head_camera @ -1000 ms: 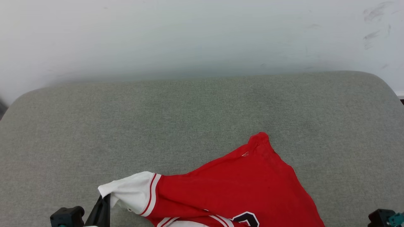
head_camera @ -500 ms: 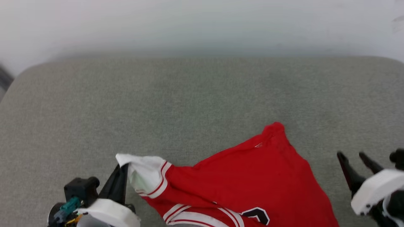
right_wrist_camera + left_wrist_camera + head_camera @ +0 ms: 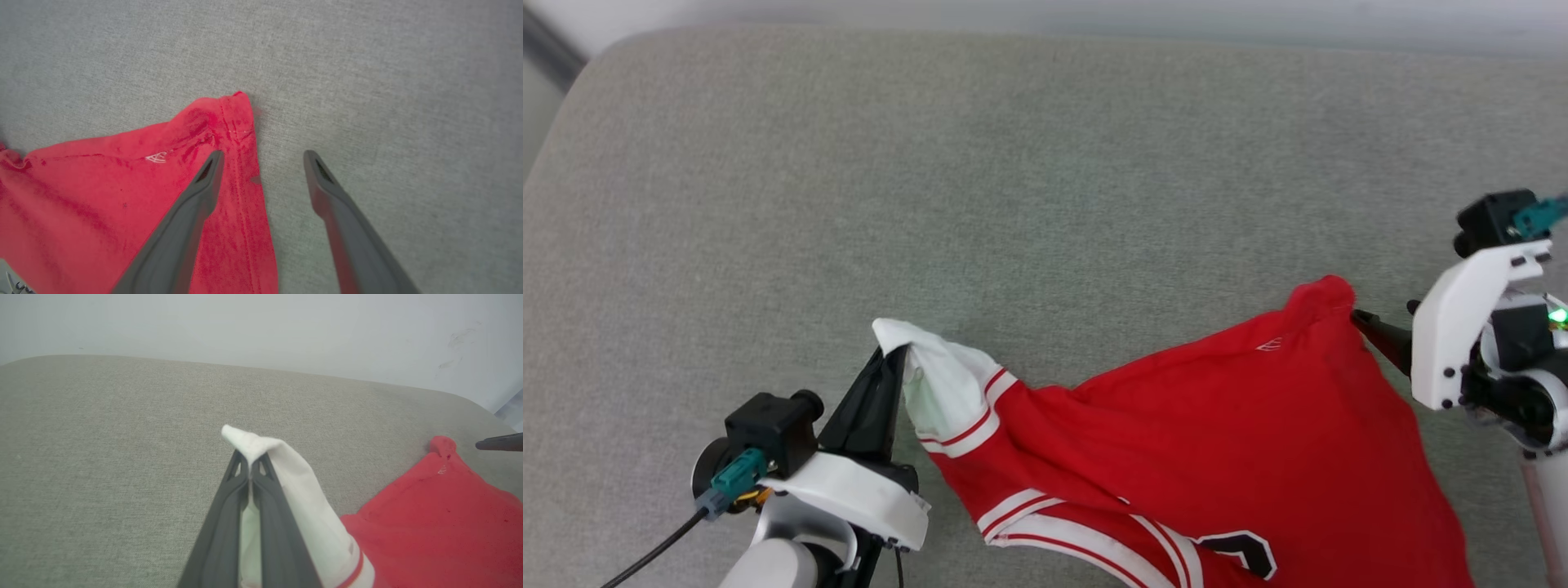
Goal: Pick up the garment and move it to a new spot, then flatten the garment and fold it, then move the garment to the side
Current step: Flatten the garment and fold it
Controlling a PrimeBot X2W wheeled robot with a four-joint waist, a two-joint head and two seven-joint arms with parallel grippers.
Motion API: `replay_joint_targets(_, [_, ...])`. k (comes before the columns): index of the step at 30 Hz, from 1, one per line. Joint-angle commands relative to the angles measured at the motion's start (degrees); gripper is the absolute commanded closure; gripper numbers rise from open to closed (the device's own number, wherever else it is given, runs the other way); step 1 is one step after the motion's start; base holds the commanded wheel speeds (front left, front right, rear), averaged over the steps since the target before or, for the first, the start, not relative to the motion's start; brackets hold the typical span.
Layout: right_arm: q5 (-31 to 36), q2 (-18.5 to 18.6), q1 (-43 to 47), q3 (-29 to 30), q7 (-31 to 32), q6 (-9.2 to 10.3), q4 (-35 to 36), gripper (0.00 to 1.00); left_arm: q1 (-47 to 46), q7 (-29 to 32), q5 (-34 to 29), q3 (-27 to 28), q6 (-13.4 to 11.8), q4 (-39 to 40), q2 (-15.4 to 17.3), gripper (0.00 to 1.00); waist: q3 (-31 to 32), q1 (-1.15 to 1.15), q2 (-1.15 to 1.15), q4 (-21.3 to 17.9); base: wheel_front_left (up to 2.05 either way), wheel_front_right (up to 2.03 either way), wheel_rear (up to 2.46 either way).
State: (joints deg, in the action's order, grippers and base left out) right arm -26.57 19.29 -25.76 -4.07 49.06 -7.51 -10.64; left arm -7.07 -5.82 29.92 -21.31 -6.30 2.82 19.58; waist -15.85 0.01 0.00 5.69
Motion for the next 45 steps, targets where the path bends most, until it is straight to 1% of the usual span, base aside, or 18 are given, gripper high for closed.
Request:
replay_joint_targets(1, [0.6,-0.2,-2.7,-1.1,2.9,0.04,-0.8,0.00,-1.5,-0.6,-0.3,0.0,0.4,-0.4,-0.1,1.00,-2.2,-0.01,0.00,1.8,0.00,0.00,0.00])
replay_joint_targets(4, [1.2,-0.6,-5.0,-3.1,6.9,0.04,-2.8,0.00,-3.4,-1.0,-0.5,-0.5,0.9,-1.2,-0.8,1.00,-3.7,-0.01,0.00,2.8,0.00,0.00,0.00])
replay_joint_targets(7, [1.8,-0.6,-6.7,-4.9,9.1,0.04,-5.5,0.00,-4.8,-1.5,-0.5,-0.9,1.6,-2.2,-1.2,1.00,-4.9,-0.01,0.00,3.4,0.00,0.00,0.00])
replay_joint_targets(11, [1.7,-0.8,-6.3,-6.8,11.3,0.04,-10.1,0.00,-6.4,-2.2,-0.5,-1.4,2.2,-3.7,-1.7,1.00,-5.7,-0.01,0.00,4.2,0.00,0.00,0.00])
replay_joint_targets(12, [1.3,-1.0,-6.1,-7.2,11.8,0.04,-11.1,0.22,-6.6,-2.5,-0.4,-1.4,2.3,-4.1,-1.8,1.00,-5.8,-0.01,0.00,4.3,0.00,0.00,0.00])
replay_joint_targets(13, [1.0,-1.2,-5.9,-7.7,12.0,0.04,-11.8,0.67,-6.9,-2.6,-0.3,-1.5,2.5,-4.4,-2.0,1.00,-5.8,-0.01,0.00,4.4,0.00,0.00,0.00])
replay_joint_targets(14, [0.7,-1.5,-5.7,-8.0,11.9,0.04,-12.3,1.00,-7.0,-2.7,-0.3,-1.5,2.6,-4.8,-2.1,1.00,-5.7,-0.01,0.00,4.4,0.00,0.00,0.00])
replay_joint_targets(17, [-0.6,-1.9,-5.7,-8.7,10.9,0.01,-12.8,1.00,-7.4,-3.1,-0.1,-1.7,2.8,-5.8,-2.3,1.00,-5.1,-0.01,0.00,4.4,0.00,0.00,0.00])
replay_joint_targets(20, [-1.3,-1.3,-6.6,-9.2,8.5,0.01,-12.6,1.00,-7.1,-3.1,0.3,-1.5,2.6,-6.6,-2.1,1.00,-3.6,-0.01,0.00,4.0,0.00,0.00,0.00])
replay_joint_targets(26, [-0.9,-0.5,-7.5,-8.5,0.4,0.03,-12.6,1.00,-7.2,-2.9,0.8,-0.9,1.5,-8.1,-2.2,1.00,2.3,-0.01,0.00,2.3,0.00,0.00,0.00])
replay_joint_targets(27, [-0.9,-0.5,-7.5,-8.5,0.4,0.03,-12.6,1.00,-7.2,-2.9,0.8,-0.9,1.5,-8.1,-2.2,1.00,2.3,-0.01,0.00,2.3,0.00,0.00,0.00])
replay_joint_targets(31, [-0.1,-1.1,-7.4,-7.3,-5.2,0.03,-13.7,1.00,-9.6,-2.8,1.6,0.2,2.6,-9.5,-1.2,1.00,6.9,-0.01,0.00,0.5,0.00,0.00,0.00])
replay_joint_targets(36, [0.5,-2.4,-8.5,-5.4,-10.8,0.03,-15.8,1.00,-16.0,-1.7,1.9,0.9,4.3,-13.4,-0.2,1.00,11.9,-0.01,0.00,-1.7,0.00,0.00,0.00])
replay_joint_targets(41, [0.4,-3.4,-10.7,-3.1,-15.1,0.03,-17.8,1.00,-26.0,-1.4,2.7,1.2,6.4,-21.2,-1.8,1.00,13.8,-0.01,0.00,-2.7,0.00,0.00,0.00])
replay_joint_targets(43, [0.8,-3.7,-12.1,-2.5,-16.9,0.03,-18.4,1.00,-30.1,-1.5,2.9,1.3,6.9,-24.6,-2.8,1.00,14.2,-0.01,0.00,-3.0,0.00,0.00,0.00])
replay_joint_targets(45, [1.1,-3.9,-13.7,-2.2,-18.4,0.03,-19.1,1.00,-34.0,-1.2,3.0,1.5,7.4,-28.4,-3.1,1.00,14.3,-0.01,0.00,-3.4,0.00,0.00,0.00])
